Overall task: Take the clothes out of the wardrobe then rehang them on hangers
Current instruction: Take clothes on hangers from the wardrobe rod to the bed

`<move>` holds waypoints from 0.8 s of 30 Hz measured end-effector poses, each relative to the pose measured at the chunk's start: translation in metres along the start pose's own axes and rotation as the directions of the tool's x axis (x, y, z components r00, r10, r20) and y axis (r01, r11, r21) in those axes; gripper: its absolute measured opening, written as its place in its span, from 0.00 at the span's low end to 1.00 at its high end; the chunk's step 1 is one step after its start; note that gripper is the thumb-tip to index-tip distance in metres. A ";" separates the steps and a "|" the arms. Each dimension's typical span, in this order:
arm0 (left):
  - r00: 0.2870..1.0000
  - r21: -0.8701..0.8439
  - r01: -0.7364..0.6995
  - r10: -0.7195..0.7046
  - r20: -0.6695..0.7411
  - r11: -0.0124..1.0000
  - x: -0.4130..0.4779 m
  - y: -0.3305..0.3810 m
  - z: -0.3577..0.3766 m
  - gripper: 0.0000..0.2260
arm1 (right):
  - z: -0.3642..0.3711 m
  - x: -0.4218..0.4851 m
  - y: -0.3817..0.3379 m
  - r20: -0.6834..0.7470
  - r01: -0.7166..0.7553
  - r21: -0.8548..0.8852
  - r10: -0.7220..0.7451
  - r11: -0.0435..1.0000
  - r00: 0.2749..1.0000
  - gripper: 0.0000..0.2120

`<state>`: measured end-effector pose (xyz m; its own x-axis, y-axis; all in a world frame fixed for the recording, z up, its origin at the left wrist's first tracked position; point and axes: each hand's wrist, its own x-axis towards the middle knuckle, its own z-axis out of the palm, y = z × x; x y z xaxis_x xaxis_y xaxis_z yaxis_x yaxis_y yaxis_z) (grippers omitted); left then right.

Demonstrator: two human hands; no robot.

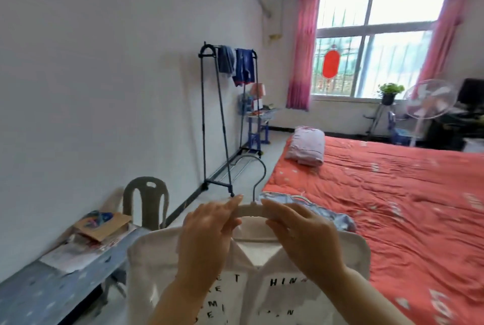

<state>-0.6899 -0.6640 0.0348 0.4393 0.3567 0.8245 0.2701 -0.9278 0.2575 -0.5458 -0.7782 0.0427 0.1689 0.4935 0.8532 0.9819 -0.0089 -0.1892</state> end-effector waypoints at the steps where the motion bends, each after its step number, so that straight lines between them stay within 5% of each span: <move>1: 1.000 -0.020 -0.016 0.016 0.010 1.000 0.005 0.011 0.019 0.25 | -0.011 -0.006 0.018 -0.004 -0.021 -0.044 0.021 0.999 1.000 0.15; 11: 0.994 -0.170 -0.064 0.079 0.082 0.983 0.053 0.101 0.199 0.23 | -0.073 -0.045 0.190 -0.021 -0.148 -0.243 0.147 0.959 0.989 0.17; 24: 0.986 -0.124 -0.032 0.051 0.157 0.992 0.104 0.071 0.335 0.26 | -0.016 -0.025 0.333 0.101 -0.208 -0.113 0.219 0.972 0.970 0.17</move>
<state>-0.3384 -0.6565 -0.0299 0.5815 0.3213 0.7474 0.1479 -0.9451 0.2913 -0.2215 -0.8071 -0.0342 0.3705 0.5647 0.7375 0.9287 -0.2095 -0.3061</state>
